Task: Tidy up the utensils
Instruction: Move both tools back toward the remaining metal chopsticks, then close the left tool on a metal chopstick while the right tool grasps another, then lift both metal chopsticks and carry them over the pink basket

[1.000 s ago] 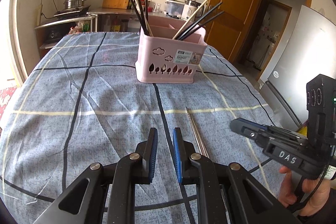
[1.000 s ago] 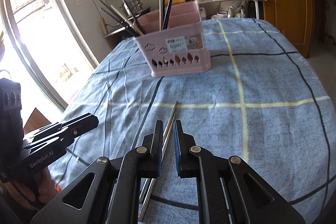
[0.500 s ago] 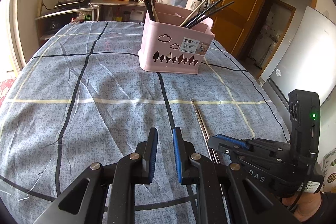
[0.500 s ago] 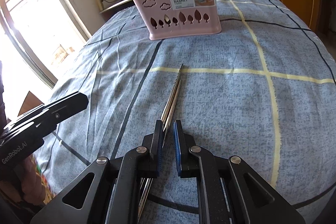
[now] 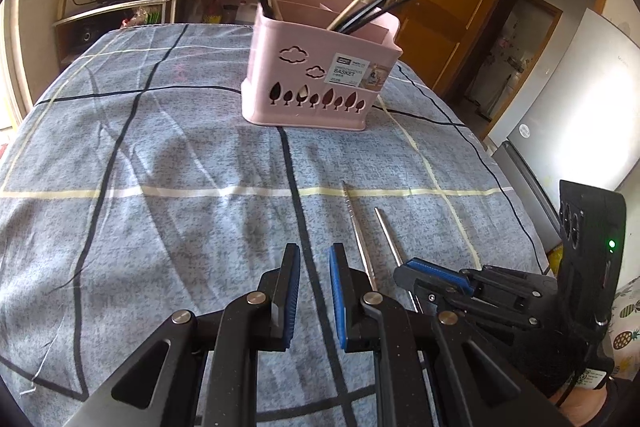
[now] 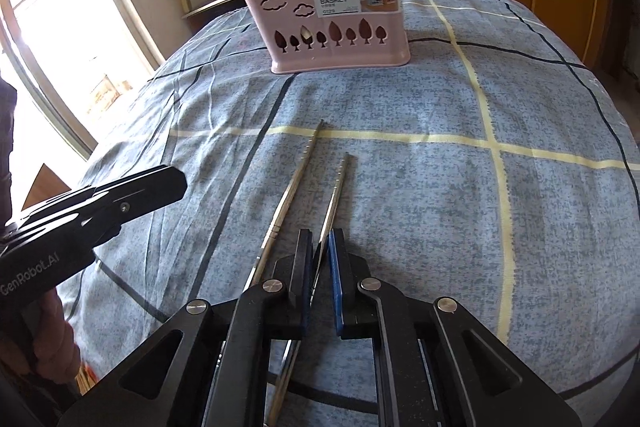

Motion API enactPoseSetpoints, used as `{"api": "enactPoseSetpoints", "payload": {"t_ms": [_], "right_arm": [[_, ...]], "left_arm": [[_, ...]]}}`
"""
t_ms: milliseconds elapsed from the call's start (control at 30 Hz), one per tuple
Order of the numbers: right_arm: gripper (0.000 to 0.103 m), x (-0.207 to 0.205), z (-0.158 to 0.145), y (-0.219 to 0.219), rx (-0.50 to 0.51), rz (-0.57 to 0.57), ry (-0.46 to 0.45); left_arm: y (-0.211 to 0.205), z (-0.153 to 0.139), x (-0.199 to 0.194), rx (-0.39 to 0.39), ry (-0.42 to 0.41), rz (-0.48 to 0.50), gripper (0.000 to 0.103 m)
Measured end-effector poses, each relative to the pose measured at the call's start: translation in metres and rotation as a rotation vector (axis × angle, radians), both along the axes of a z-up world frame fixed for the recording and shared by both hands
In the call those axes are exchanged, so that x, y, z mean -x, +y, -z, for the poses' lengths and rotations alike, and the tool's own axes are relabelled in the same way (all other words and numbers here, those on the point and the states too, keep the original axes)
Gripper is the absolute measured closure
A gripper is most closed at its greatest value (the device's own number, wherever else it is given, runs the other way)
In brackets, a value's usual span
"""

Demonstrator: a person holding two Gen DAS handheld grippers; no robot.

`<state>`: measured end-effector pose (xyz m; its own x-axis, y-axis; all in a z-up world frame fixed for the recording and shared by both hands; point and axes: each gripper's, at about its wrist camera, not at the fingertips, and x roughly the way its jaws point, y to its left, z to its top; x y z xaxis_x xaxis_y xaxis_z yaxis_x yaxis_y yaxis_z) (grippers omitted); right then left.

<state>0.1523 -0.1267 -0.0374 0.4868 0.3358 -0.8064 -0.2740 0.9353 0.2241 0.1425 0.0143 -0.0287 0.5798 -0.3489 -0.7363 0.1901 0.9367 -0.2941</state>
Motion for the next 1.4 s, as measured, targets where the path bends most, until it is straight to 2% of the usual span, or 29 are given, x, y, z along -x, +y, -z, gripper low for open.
{"api": "enactPoseSetpoints", "payload": {"t_ms": [333, 433, 500, 867, 1067, 1200, 1333, 1400], "right_arm": [[0.096, -0.003, 0.000, -0.037, -0.014, 0.074, 0.006], [0.096, -0.004, -0.001, -0.044, -0.016, 0.088, 0.007], [0.096, -0.005, -0.001, -0.047, -0.022, 0.094, 0.011], [0.094, -0.022, -0.002, -0.047, -0.010, 0.097, 0.011], [0.094, -0.040, -0.001, -0.043, 0.013, 0.084, 0.021], [0.094, -0.049, 0.000, -0.041, 0.024, 0.077, 0.024], [0.094, -0.053, 0.001, -0.041, 0.020, 0.080, 0.024], [0.098, -0.055, 0.001, -0.039, 0.036, 0.077, 0.019]], "left_arm": [[-0.052, 0.024, -0.042, -0.045, 0.072, 0.072, 0.089], [-0.059, 0.028, -0.043, -0.077, 0.058, 0.076, 0.089], [-0.059, 0.028, -0.041, -0.104, 0.052, 0.072, 0.097], [-0.025, 0.026, -0.024, -0.057, 0.092, 0.017, 0.097], [-0.031, 0.025, -0.043, -0.089, 0.110, 0.032, 0.096], [-0.040, 0.025, -0.053, -0.137, 0.097, 0.065, 0.096], [-0.043, 0.025, -0.056, -0.141, 0.089, 0.065, 0.096], [-0.047, 0.025, -0.057, -0.165, 0.080, 0.066, 0.096]]}}
